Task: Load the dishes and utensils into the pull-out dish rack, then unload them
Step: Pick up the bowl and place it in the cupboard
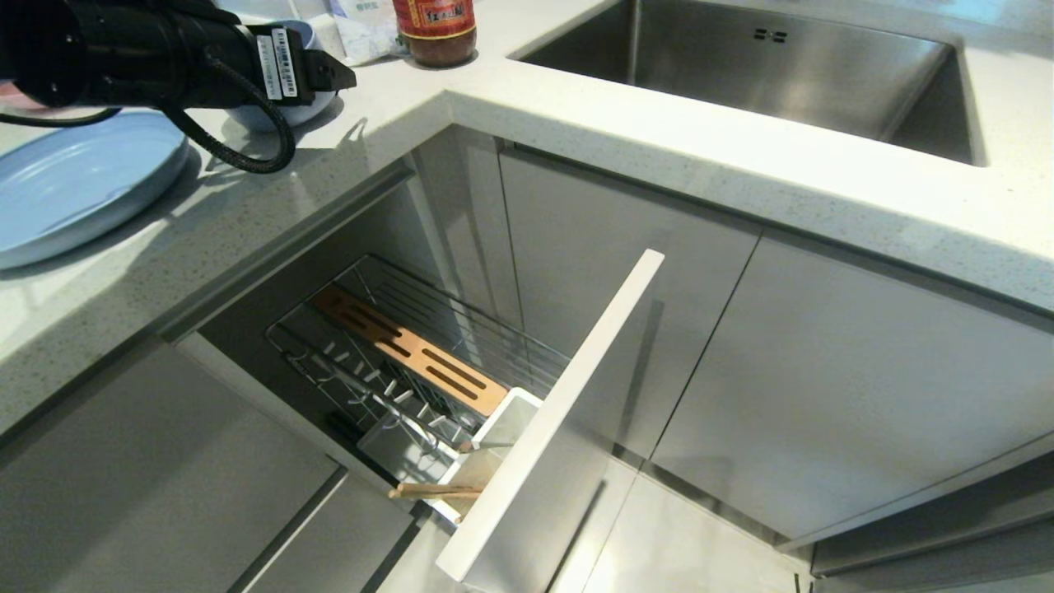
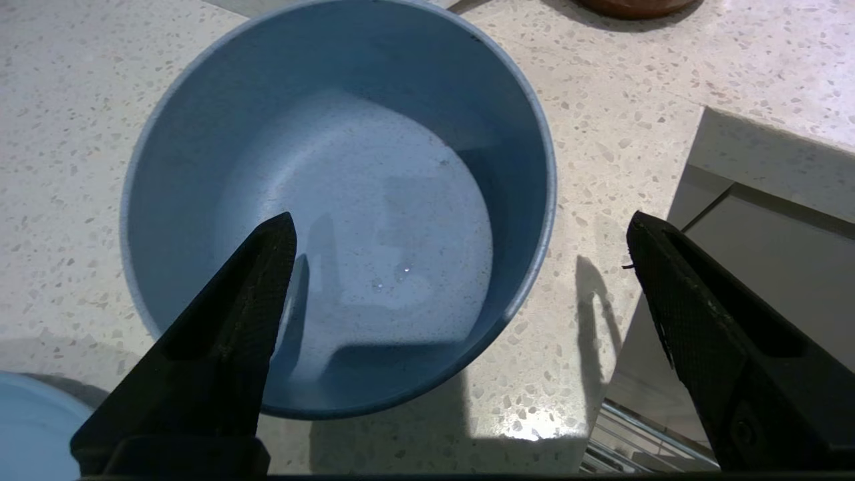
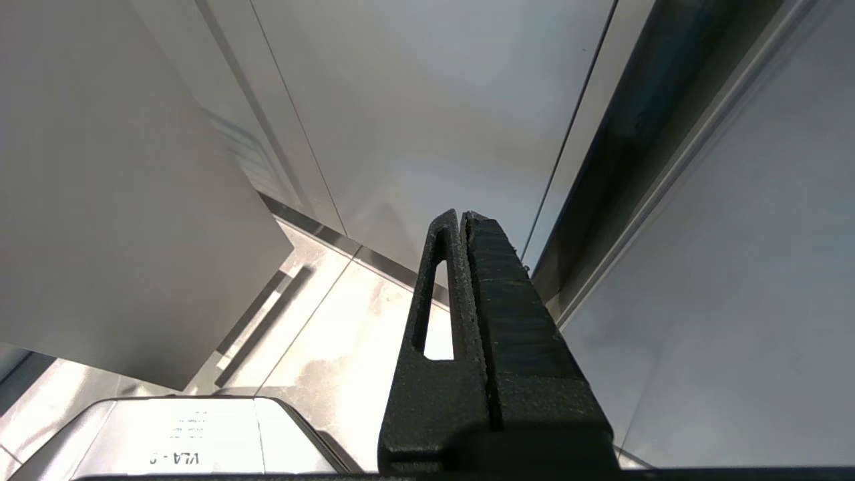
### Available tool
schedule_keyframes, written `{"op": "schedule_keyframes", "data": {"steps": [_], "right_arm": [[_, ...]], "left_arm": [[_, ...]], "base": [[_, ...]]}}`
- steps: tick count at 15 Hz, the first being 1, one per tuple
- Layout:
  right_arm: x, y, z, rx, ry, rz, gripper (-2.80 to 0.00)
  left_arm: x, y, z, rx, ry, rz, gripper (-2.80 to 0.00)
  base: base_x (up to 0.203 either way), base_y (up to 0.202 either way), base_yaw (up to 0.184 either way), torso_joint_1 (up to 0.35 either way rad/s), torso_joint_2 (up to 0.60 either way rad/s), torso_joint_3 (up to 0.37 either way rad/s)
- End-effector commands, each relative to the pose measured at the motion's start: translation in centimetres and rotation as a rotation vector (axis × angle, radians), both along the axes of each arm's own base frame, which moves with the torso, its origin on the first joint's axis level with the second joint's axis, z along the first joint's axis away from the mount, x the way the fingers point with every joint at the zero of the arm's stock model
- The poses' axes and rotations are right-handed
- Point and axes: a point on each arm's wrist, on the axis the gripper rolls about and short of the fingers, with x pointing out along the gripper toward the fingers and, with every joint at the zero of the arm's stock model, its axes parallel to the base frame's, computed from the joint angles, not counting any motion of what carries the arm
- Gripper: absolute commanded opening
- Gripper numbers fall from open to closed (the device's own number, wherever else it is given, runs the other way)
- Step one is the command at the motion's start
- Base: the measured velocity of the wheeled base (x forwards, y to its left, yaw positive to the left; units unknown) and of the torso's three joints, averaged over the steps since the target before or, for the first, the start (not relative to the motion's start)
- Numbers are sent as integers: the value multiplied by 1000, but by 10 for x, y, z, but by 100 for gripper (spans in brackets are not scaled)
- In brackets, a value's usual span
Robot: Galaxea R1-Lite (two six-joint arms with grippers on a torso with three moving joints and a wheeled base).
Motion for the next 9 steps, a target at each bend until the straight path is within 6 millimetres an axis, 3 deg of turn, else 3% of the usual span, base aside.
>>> {"op": "schedule_keyframes", "data": {"steps": [1,2,9], "right_arm": [[0,0,0,0,-2,0,-280],[0,0,-1,0,-2,0,-280],[0,0,-1,0,-1,0,-280]], "left_arm": [[1,-1,-1,2,6,-1,-172],[1,-1,-1,2,6,-2,-280],[-8,1,4,-3,-9,-5,-280]], "base": [[0,0,0,0,0,0],[0,0,0,0,0,0],[0,0,0,0,0,0]]}}
